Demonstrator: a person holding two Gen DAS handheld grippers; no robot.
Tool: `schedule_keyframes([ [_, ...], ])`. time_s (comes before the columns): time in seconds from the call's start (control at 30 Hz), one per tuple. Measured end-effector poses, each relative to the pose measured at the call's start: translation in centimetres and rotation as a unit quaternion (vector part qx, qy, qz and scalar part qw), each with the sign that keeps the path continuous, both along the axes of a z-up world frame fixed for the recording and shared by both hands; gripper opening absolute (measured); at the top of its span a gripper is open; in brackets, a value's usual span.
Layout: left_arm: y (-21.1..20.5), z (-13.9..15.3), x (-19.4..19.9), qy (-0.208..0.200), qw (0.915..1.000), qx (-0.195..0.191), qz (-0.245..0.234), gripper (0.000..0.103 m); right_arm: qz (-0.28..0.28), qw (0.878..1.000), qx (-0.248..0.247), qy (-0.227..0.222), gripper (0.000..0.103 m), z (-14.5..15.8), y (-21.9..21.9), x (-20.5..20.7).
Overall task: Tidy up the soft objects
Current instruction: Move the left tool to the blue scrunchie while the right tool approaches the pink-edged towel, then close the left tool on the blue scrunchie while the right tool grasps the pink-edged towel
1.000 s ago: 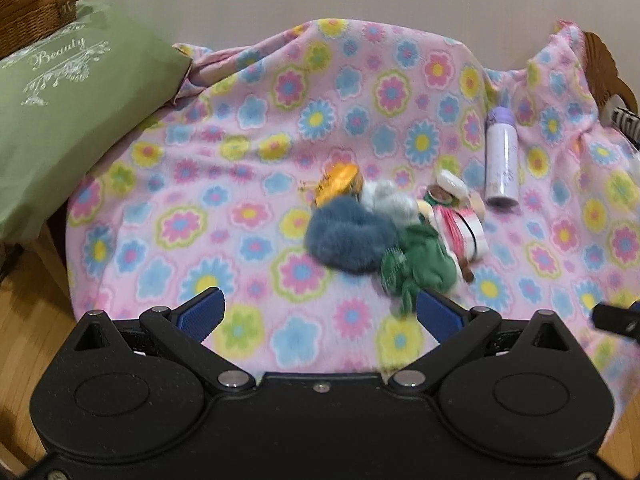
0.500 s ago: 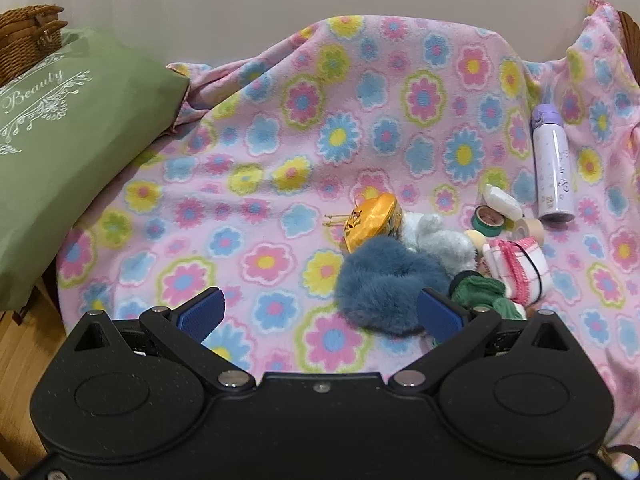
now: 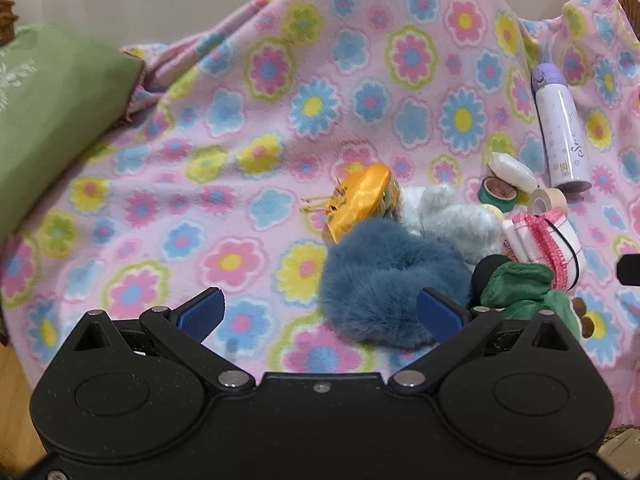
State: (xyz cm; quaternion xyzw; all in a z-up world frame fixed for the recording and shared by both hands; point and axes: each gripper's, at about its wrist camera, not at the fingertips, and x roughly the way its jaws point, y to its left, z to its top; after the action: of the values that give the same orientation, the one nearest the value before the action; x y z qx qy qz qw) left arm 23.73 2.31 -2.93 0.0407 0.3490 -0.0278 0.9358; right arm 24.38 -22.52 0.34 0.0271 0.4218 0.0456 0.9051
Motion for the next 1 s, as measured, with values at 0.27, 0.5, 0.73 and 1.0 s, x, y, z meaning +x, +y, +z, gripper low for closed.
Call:
schedule_keyframes([
  [0.27, -0.1, -1.8, 1.3, 0.0, 0.9995, 0.003, -0.031, 0.099, 0.026, 0.999, -0.015, 0.011, 0.103, -2.8, 1.6, 2.8],
  [0.5, -1.4, -2.1, 2.2, -0.014, 0.9975, 0.004, -0.07, 0.099, 0.041, 0.998, -0.051, 0.008, 0.102, -4.6, 3.2, 4.8],
  [0.73, -1.4, -2.6, 3.6, -0.018, 0.9969, -0.039, -0.066, 0.101, 0.033, 0.999, -0.015, 0.017, 0.102, -6.0, 2.5, 6.7],
  [1.0, -1.1, -3.6, 4.8, -0.019, 0.9942, -0.078, -0.071, 0.101, 0.026, 0.999, 0.021, 0.007, 0.102, -7.9, 1.9, 7.7],
])
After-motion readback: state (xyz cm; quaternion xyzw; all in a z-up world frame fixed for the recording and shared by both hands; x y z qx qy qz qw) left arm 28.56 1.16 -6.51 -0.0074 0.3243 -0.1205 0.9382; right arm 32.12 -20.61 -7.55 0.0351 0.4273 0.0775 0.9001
